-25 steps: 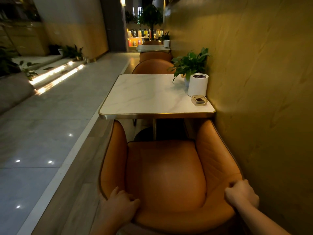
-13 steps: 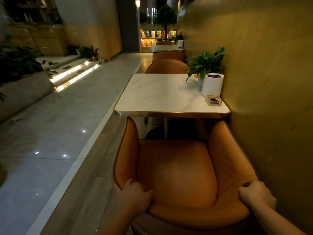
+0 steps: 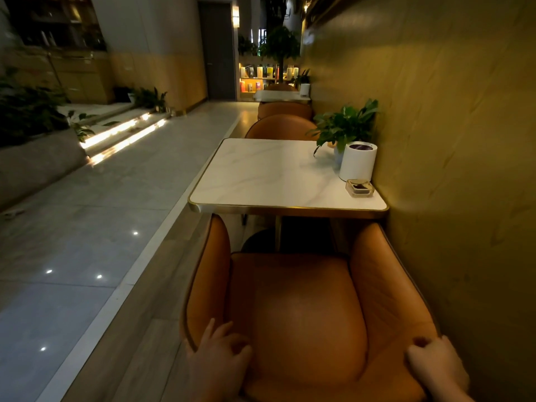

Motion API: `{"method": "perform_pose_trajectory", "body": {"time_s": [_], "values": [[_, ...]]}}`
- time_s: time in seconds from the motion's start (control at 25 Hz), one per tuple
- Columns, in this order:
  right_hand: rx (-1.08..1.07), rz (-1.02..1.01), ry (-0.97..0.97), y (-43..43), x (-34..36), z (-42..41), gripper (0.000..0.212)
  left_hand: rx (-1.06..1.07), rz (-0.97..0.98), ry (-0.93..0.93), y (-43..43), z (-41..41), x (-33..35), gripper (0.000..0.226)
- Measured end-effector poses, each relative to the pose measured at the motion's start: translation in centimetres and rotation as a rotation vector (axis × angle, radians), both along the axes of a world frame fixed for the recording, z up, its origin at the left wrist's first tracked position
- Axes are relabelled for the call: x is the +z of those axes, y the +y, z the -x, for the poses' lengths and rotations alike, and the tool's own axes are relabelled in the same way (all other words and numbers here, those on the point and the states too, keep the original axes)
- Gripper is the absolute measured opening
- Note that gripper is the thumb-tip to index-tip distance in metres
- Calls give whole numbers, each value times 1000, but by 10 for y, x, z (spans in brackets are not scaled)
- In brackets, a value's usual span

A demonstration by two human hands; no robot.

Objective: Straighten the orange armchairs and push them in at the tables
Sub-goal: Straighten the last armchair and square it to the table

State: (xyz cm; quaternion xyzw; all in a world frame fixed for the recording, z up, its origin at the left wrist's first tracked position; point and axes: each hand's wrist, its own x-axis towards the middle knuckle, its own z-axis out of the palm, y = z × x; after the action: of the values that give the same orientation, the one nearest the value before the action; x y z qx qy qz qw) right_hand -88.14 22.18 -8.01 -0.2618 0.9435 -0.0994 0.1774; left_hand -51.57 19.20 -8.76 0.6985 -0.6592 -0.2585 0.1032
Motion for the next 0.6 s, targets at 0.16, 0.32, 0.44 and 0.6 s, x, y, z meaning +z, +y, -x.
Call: {"method": "perform_pose_trajectory", "body": {"time_s": [0.16, 0.32, 0.44, 0.6], "values": [[-58, 31, -14, -11, 1, 3, 20, 36, 50, 37, -12, 2, -1, 19], [-16, 78, -5, -19, 1, 0, 12, -7, 58, -12, -25, 0, -7, 30], [21, 53, 26, -17, -4, 2, 14, -34, 2, -110, -28, -1, -14, 44], [130, -47, 67, -15, -10, 4, 29, -102, -100, -187, -33, 1, -10, 57]]}}
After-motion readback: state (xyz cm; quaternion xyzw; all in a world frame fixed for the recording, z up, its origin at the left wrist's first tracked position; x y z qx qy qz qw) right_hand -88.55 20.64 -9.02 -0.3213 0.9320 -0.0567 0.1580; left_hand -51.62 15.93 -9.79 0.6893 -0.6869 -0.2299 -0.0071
